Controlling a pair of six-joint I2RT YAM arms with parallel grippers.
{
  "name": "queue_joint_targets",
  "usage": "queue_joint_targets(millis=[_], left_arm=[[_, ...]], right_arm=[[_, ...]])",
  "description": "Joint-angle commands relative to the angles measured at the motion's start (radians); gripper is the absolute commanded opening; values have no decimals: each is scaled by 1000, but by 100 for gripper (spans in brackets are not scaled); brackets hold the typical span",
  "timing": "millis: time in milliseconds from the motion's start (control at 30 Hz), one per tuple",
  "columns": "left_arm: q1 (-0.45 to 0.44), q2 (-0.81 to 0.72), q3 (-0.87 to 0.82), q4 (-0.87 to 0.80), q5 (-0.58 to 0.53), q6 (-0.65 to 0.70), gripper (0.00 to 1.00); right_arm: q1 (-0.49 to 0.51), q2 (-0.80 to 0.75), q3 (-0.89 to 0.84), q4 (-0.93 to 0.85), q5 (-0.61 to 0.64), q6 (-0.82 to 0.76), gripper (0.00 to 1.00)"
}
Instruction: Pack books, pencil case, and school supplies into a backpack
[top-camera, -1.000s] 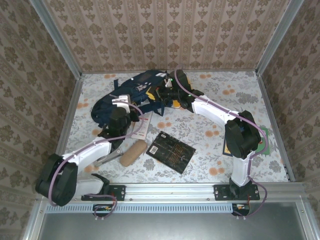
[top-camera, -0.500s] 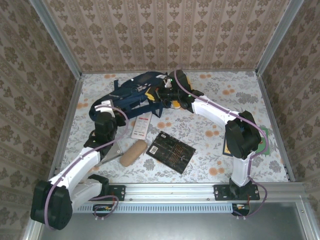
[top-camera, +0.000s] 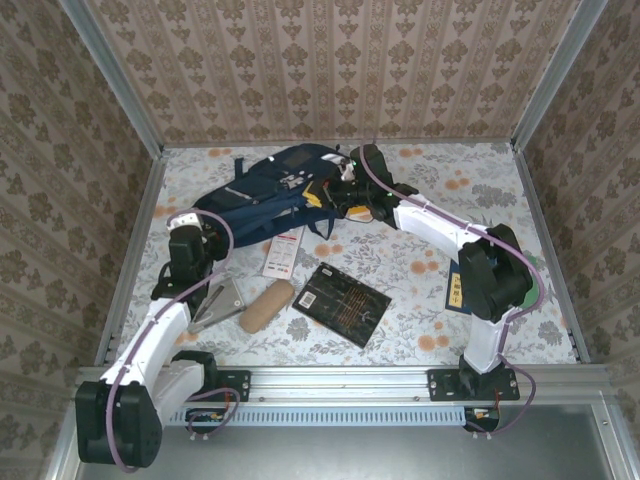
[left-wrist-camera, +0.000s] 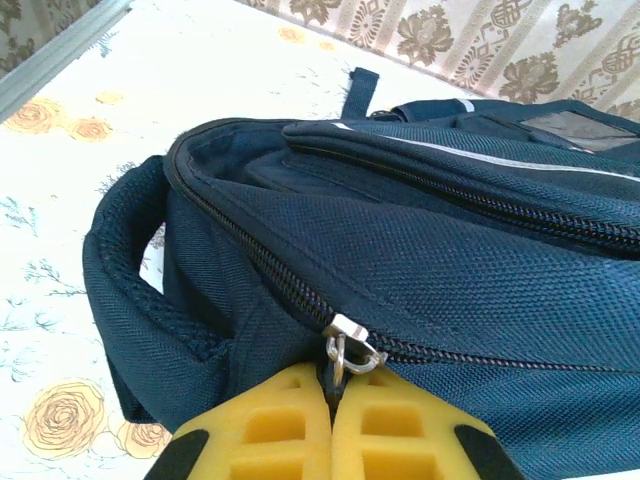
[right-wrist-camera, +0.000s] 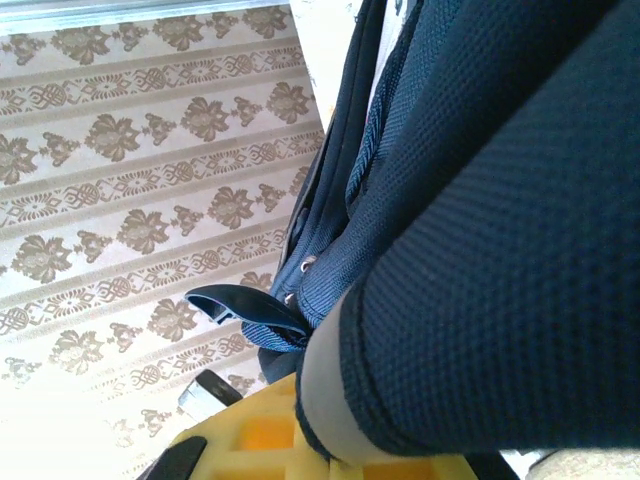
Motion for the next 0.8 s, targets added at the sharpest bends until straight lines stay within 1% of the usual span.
queue_joint_targets(millis=[0, 100, 167, 233, 267, 300, 367, 400, 500, 567, 633, 767], left_arm=[[49, -18, 8, -33, -47, 7, 0], [47, -31, -9, 17, 99, 25, 0], [39, -38, -21, 55, 190, 26, 0], [6, -40, -15, 60, 259, 37, 0], [-19, -41, -9, 62, 283, 49, 0], [-56, -38, -3, 62, 295, 59, 0], [-130, -27, 10, 64, 304, 68, 0], [-168, -15, 16, 68, 305, 66, 0], [-270, 37, 43, 78, 292, 62, 0], [-312, 80, 57, 98, 289, 54, 0], [-363, 122, 69, 131, 288, 43, 0], [-428, 203, 114, 161, 296, 36, 0]], right_arm=[[-85, -81, 8, -7, 21, -71, 0], [-121, -75, 41, -87, 9, -152, 0], [-151, -63, 87, -174, 3, -242, 0], [-180, -42, 128, -241, -3, -309, 3], [-195, -30, 147, -269, -9, -342, 7], [-209, -18, 164, -301, -7, -366, 12], [-241, 8, 198, -362, -4, -417, 34], [-252, 15, 208, -389, 4, -440, 42], [-274, 6, 210, -466, 60, -485, 55], [-274, -21, 184, -490, 94, -497, 58], [-272, -56, 138, -481, 103, -486, 59], [-234, -142, 28, -465, 131, -451, 59]])
